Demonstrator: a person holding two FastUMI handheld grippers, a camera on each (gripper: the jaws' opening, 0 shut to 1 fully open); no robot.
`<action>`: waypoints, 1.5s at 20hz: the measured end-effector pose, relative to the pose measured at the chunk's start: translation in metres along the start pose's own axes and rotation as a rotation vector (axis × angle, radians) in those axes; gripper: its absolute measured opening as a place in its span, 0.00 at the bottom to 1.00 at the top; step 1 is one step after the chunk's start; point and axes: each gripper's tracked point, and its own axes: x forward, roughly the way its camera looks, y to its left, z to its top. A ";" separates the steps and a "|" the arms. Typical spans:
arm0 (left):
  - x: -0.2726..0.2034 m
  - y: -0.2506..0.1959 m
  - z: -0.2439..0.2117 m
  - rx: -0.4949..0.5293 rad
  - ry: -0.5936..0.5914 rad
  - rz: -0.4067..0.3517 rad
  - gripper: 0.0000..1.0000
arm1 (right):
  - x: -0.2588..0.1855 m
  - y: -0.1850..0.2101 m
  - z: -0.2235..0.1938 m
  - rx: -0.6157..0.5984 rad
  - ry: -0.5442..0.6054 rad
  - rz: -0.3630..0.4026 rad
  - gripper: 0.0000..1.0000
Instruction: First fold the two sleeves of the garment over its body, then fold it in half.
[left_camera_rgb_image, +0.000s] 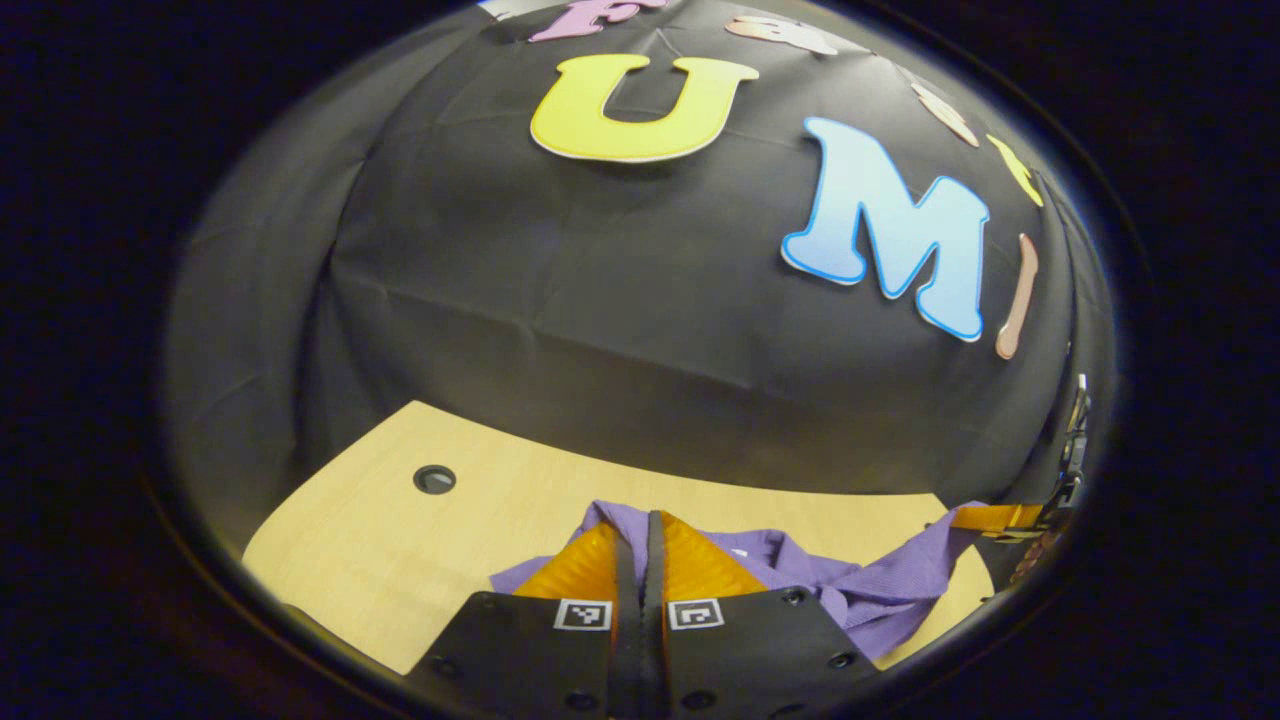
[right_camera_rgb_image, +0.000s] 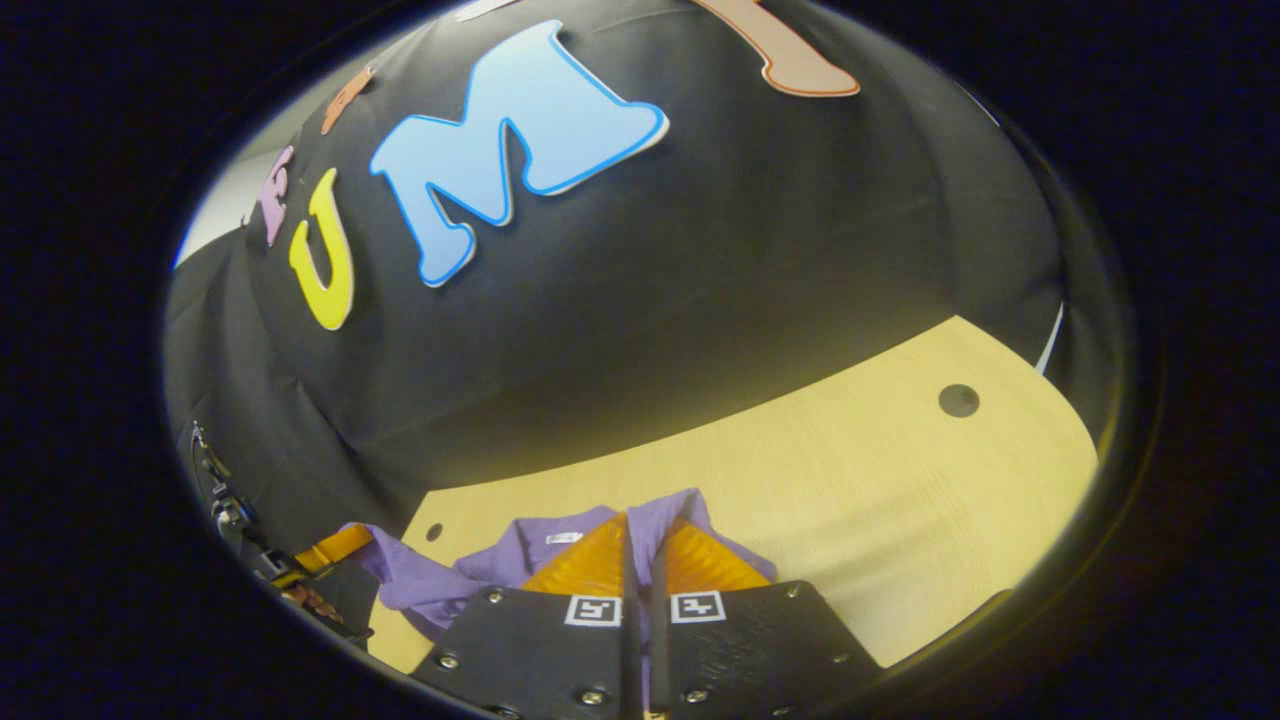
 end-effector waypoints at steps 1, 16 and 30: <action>0.010 0.004 -0.006 0.003 0.008 0.013 0.06 | 0.011 -0.004 -0.002 0.001 0.009 -0.004 0.04; 0.058 0.019 -0.058 0.100 0.094 0.131 0.33 | 0.063 -0.026 -0.030 -0.139 0.050 -0.107 0.14; -0.054 -0.017 0.004 0.161 -0.060 0.033 0.93 | -0.087 0.052 0.012 -0.272 -0.179 -0.188 0.86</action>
